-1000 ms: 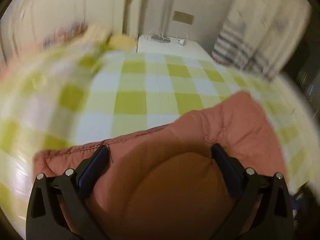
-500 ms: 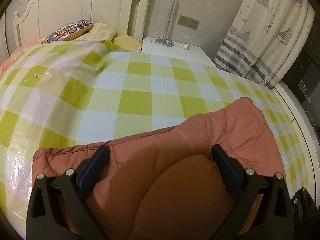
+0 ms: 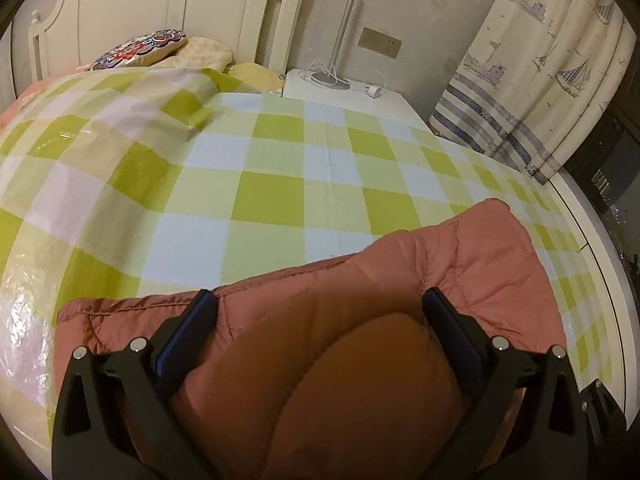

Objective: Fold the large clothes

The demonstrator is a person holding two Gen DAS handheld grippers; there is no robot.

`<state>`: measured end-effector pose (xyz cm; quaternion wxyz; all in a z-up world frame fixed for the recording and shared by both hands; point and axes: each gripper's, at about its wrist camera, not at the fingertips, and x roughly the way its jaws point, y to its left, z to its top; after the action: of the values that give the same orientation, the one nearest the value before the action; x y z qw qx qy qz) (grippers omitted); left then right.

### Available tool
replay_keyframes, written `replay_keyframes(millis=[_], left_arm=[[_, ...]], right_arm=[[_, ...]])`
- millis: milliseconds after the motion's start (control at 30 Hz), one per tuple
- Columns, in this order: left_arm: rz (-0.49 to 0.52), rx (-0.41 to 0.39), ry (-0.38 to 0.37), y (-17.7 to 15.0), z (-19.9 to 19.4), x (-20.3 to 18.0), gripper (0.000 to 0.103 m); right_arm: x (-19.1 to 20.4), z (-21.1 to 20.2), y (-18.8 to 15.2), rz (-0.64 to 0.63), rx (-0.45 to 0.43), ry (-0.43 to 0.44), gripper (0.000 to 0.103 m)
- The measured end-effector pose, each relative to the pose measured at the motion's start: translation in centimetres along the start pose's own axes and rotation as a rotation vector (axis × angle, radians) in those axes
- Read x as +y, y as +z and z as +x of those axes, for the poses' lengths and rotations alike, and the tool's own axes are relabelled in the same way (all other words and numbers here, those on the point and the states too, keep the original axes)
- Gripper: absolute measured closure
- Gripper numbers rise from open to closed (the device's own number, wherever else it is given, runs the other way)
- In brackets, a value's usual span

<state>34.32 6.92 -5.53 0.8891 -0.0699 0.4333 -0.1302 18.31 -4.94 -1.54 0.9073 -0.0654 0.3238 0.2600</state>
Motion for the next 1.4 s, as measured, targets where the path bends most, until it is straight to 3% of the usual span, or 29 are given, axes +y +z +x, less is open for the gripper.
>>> replay_keyframes(millis=[267,400,433,500,567,667,700,767,800,933,1033,1167,1267,1333,1400], left_arm=[[0.022,-0.008,0.032,0.0,-0.8,-0.8,0.002],[0.073,0.025,0.137,0.3,-2.9,-2.1,0.003],[0.081,-0.011,0.172,0.1,-4.6,-2.5,0.004],[0.094,-0.122,0.182,-0.9,-9.3,-3.0,0.002],[0.108,-0.170,0.238,-2.4,-12.0,-3.3,0.002],[0.112,-0.123,0.329,-4.8,-10.5,-2.7,0.002],[0.109,-0.100,0.327,-5.6,-9.4,-2.2,0.002],[0.087,-0.108,0.292,-6.7,-8.3,-1.0,0.002],[0.065,-0.099,0.277,-6.6,-8.5,-0.5,0.002],[0.012,-0.121,0.198,-6.4,-11.6,1.4,0.002],[-0.127,-0.138,0.047,-7.6,-14.0,4.8,0.002],[-0.350,-0.074,-0.164,-9.8,-13.8,10.7,0.002],[-0.395,-0.013,-0.312,-10.6,-12.4,11.7,0.002],[-0.394,0.032,-0.397,-10.8,-11.2,11.2,0.002],[-0.381,0.050,-0.419,-11.0,-10.5,10.4,0.002]], right_arm=[[0.8,-0.7,-0.5,-0.038,-0.026,-0.059,0.021],[0.7,-1.8,0.2,-0.039,0.008,-0.057,0.020],[1.2,-3.0,0.4,-0.040,-0.004,-0.093,0.020],[2.6,-6.3,0.3,-0.067,-0.091,-0.082,0.020],[4.0,-8.0,-0.3,-0.107,-0.122,-0.097,0.015],[4.7,-6.1,-2.7,-0.090,-0.030,-0.084,0.013],[5.0,-5.1,-3.8,-0.101,-0.024,-0.100,0.013],[6.1,-4.3,-5.3,-0.173,-0.080,-0.156,0.013],[6.3,-4.4,-5.1,-0.174,-0.067,-0.162,0.013],[5.1,-6.8,-3.4,-0.133,-0.051,-0.101,0.013],[1.3,-9.3,-3.3,0.023,-0.101,-0.019,0.010],[-7.7,-9.4,-4.7,0.425,-0.119,0.188,0.004],[-11.8,-7.4,-6.6,0.669,-0.053,0.280,0.004],[-12.8,-5.9,-7.0,0.712,-0.005,0.330,0.004],[-12.2,-5.1,-7.3,0.706,0.026,0.334,0.004]])
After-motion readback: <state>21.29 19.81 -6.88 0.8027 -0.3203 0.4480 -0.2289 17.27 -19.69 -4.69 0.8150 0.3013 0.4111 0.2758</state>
